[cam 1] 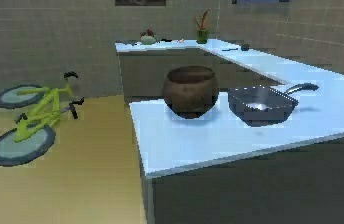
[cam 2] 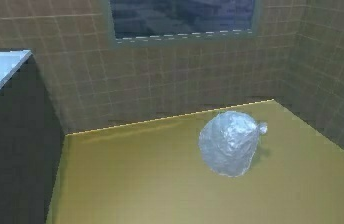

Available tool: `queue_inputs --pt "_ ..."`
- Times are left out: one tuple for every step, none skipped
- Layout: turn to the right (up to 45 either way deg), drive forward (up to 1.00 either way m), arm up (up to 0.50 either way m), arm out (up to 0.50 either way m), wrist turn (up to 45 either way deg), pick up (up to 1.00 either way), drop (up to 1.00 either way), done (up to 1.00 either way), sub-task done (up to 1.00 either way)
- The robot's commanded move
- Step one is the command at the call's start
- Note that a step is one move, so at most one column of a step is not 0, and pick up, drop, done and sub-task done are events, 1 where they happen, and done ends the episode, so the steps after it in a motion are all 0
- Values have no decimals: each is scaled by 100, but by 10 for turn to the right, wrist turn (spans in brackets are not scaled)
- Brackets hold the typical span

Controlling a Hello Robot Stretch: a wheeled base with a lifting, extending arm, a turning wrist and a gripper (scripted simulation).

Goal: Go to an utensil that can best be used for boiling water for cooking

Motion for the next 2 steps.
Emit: queue_inputs --pt "240 0 0 0 0 0 0 0 0" --pt "0 0 0 0 0 0 0 100 0"
